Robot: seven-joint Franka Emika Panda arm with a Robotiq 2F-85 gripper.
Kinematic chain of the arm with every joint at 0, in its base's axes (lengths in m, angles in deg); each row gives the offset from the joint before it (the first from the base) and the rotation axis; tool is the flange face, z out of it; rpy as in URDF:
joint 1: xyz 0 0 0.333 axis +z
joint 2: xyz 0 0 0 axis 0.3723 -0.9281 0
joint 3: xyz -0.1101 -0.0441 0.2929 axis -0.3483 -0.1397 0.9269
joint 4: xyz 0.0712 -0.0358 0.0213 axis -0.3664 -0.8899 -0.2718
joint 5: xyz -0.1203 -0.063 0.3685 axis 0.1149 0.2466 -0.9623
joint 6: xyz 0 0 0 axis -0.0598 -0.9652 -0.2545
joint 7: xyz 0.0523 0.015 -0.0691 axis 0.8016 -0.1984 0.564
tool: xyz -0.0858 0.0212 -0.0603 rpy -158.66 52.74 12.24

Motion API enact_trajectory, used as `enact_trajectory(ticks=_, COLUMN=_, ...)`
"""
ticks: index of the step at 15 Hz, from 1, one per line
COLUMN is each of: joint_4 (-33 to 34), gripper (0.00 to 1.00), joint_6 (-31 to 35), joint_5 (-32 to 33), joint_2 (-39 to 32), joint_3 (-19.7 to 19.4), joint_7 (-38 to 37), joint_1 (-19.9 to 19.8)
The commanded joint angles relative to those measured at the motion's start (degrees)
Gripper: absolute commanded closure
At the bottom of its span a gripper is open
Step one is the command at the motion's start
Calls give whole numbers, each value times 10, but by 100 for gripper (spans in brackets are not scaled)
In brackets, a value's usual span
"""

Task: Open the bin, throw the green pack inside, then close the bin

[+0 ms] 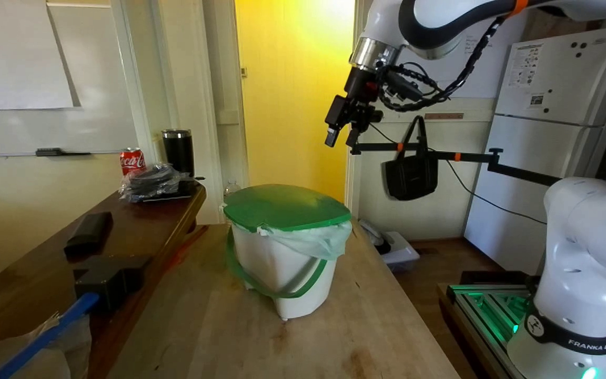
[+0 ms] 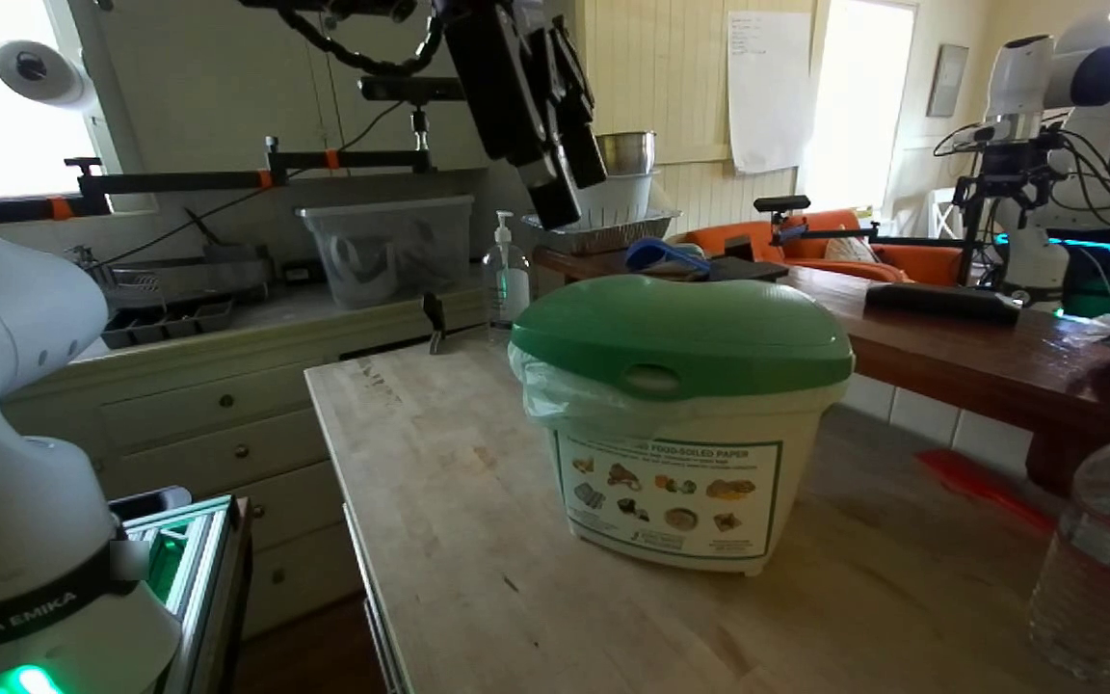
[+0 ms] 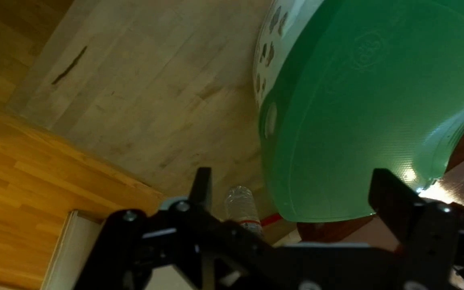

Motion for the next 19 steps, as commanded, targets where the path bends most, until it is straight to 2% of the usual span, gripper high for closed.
enact_trajectory(ticks=1, joint_4=-23, gripper=0, joint_6=-14, joint_5=6, joint_2=27, joint_3=-35, joint_7=87, joint_1=9)
enact_trajectory(ticks=4, joint_4=-31, gripper=0, joint_6=-30, joint_5=2, joint_2=34, joint_3=-67, joint_7=193, joint_1=23)
enact_trajectory(ticks=8, joint_4=-45, gripper=0, joint_6=-40, joint_5=-3, joint_2=48, joint_3=-97, joint_7=287, joint_1=35)
enact_trajectory(ticks=11, joint_4=-58, gripper=0, joint_6=-37, joint_5=-5, joint_2=56, joint_3=-109, joint_7=313, joint_1=35)
enact_trajectory(ticks=12, joint_4=-40, gripper=0, joint_6=-28, joint_5=2, joint_2=36, joint_3=-100, joint_7=292, joint_1=31)
enact_trajectory(ticks=19, joint_4=-39, gripper=0, joint_6=-28, joint_5=2, joint_2=36, joint_3=-101, joint_7=295, joint_1=31)
